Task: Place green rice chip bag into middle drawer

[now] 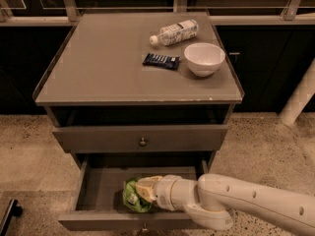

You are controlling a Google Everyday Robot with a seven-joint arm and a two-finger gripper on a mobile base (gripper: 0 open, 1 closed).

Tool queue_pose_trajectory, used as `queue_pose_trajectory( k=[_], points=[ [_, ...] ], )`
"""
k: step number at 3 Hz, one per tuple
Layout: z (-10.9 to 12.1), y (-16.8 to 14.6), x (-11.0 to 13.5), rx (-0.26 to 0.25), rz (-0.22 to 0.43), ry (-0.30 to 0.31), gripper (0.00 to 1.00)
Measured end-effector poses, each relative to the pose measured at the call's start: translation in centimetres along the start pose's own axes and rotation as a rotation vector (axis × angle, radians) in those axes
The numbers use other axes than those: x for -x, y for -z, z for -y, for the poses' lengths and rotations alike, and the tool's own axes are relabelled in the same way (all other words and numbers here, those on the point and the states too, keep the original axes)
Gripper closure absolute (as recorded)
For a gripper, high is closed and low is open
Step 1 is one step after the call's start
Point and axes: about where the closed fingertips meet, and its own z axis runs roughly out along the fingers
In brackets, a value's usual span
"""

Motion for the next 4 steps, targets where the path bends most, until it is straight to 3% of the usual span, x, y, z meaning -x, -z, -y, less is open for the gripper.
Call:
queue_pose_trajectory(
  k=[3, 4],
  points=[
    [0.0, 0.0, 0.0, 0.0, 0.0, 0.0, 0.13],
    [-0.01, -0.01, 0.0, 0.0, 0.0, 0.0, 0.0]
  ],
)
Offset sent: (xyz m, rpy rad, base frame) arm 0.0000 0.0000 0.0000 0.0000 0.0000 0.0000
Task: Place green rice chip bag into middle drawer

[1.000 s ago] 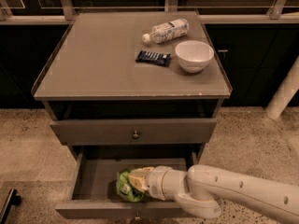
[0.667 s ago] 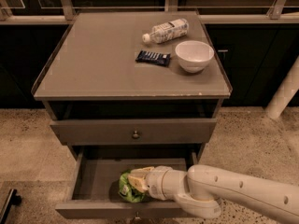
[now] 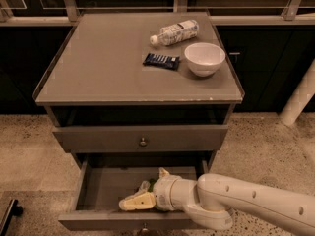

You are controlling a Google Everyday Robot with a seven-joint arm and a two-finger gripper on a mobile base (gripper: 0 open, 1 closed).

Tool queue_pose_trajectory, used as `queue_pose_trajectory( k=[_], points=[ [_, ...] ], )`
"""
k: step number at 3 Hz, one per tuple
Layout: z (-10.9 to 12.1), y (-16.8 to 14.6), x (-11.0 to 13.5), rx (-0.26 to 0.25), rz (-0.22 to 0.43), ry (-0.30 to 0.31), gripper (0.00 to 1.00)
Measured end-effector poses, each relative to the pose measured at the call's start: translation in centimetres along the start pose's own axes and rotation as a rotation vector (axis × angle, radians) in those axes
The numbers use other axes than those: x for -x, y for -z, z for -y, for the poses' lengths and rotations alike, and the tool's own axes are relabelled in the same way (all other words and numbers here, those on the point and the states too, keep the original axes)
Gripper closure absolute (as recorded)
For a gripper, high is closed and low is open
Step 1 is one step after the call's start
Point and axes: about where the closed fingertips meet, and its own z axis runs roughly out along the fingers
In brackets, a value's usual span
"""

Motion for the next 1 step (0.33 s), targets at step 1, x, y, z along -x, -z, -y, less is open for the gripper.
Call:
queue_pose_trajectory(
  k=[1],
  points=[
    [0.0, 0.0, 0.0, 0.0, 0.0, 0.0, 0.0]
  ],
)
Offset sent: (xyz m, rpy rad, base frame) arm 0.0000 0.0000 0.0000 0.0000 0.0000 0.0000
